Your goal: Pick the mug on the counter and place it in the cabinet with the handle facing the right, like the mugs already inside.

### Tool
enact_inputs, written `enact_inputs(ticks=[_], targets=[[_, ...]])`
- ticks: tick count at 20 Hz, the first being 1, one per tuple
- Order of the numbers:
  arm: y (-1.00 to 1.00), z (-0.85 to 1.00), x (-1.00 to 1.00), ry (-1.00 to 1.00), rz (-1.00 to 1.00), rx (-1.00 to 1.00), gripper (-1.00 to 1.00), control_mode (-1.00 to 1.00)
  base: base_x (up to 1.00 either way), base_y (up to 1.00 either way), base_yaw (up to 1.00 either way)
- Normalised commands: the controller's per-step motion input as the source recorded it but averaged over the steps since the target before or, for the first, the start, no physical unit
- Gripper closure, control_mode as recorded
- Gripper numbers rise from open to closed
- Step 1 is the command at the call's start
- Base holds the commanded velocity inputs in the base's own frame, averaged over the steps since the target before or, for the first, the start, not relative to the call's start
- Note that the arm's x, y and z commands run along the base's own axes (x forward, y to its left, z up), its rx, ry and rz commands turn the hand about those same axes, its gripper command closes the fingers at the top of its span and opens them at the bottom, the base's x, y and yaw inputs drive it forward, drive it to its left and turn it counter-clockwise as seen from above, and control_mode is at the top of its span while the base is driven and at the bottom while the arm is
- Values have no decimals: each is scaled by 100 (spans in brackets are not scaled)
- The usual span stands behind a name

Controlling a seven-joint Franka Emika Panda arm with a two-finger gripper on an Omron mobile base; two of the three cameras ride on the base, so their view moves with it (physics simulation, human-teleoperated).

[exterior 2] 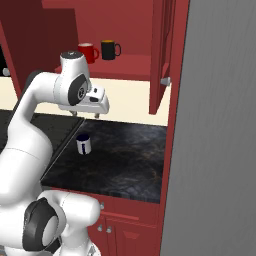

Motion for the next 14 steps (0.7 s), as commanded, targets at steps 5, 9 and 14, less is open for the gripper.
enact_inputs(ticks=[5, 9, 14], targets=[[0, 0, 0, 0, 0, 0, -100, -100, 0, 0, 0], [0, 0, 0, 0, 0, 0, -100, -100, 0, 0, 0], [0, 0, 0, 0, 0, 0, -100, -100, 0, 0, 0]])
